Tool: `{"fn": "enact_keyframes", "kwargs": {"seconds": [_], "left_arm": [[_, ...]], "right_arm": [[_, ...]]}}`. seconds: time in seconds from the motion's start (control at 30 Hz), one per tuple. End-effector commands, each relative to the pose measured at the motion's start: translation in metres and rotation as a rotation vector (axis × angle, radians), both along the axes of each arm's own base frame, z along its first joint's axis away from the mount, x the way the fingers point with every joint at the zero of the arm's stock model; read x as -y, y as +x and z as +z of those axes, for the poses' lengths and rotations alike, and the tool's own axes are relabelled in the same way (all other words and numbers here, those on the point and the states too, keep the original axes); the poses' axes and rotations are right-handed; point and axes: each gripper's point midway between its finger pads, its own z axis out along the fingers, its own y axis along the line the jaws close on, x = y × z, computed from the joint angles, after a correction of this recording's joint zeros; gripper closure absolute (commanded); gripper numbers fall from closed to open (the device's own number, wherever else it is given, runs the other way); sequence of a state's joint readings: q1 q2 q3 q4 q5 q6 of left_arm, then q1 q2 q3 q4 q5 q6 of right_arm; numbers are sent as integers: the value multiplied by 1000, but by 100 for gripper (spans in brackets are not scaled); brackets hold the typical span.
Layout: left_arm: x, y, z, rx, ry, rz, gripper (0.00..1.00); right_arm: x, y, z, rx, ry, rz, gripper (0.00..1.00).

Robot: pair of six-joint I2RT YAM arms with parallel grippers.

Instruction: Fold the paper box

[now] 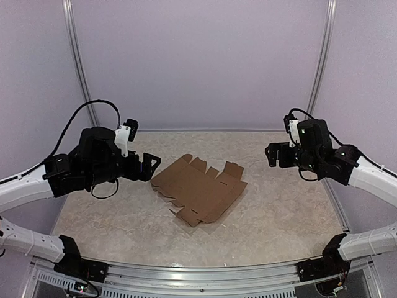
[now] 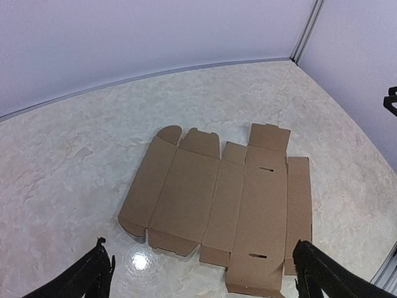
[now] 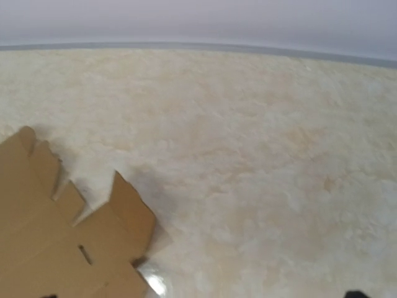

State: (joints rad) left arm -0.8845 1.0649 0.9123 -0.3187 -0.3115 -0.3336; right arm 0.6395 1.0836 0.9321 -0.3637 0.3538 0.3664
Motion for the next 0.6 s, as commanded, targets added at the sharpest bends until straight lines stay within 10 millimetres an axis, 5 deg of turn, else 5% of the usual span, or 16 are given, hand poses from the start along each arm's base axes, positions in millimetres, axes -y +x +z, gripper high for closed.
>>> {"fn": "enact_keyframes", "kwargs": {"seconds": [0.0, 0.3, 0.57], "left_arm": [[-3, -1, 17, 32, -23, 12, 1], [-14, -4, 15, 35, -17, 43, 1], [-25, -11, 25, 71, -57, 50, 1]], "right_arm": [[16, -12, -24, -51, -70, -50, 0], [14, -35, -45, -88, -10, 27, 0], [-25, -55, -72, -256, 202, 153, 2]]}}
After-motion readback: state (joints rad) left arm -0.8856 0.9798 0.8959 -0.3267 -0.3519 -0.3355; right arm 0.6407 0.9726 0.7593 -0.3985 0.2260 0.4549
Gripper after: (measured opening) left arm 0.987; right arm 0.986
